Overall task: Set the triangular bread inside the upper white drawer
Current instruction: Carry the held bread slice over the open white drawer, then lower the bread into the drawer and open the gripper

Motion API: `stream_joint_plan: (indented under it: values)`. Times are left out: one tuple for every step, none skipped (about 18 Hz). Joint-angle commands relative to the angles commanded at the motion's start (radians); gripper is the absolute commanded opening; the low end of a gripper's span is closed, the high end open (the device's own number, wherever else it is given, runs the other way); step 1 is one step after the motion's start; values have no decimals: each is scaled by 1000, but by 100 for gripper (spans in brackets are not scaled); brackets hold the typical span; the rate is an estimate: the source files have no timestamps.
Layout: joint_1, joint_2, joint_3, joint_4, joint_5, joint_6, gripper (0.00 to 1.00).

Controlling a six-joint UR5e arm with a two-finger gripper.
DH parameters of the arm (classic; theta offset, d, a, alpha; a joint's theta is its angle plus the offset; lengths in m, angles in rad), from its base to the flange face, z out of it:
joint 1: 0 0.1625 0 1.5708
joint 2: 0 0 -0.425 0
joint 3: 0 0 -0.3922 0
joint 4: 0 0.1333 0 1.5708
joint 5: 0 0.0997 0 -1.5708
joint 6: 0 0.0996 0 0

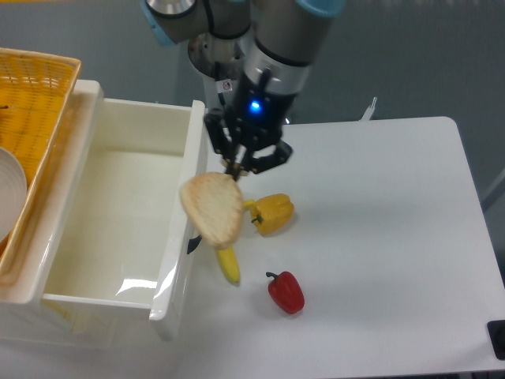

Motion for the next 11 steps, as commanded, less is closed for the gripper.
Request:
stream_joint_plan:
  values:
    - [-18,2,-6,2,3,2,0]
    - [-31,3,-17,3,5,3,0]
    - [-38,9,-28,5,5,8,0]
    - [-42,11,-34,6,3,11,0]
    - [-48,12,-37,6,5,12,0]
    - [-61,14,-43,6,6,12,0]
    - [-72,14,-51,9,8,12,0]
    - [-80,14,-55,9,11,11,0]
    - [-88,14,-64,12,14,11,0]
    - [-92,12,-72,15,14,14,0]
    - [-98,11,-77,17,18,15,0]
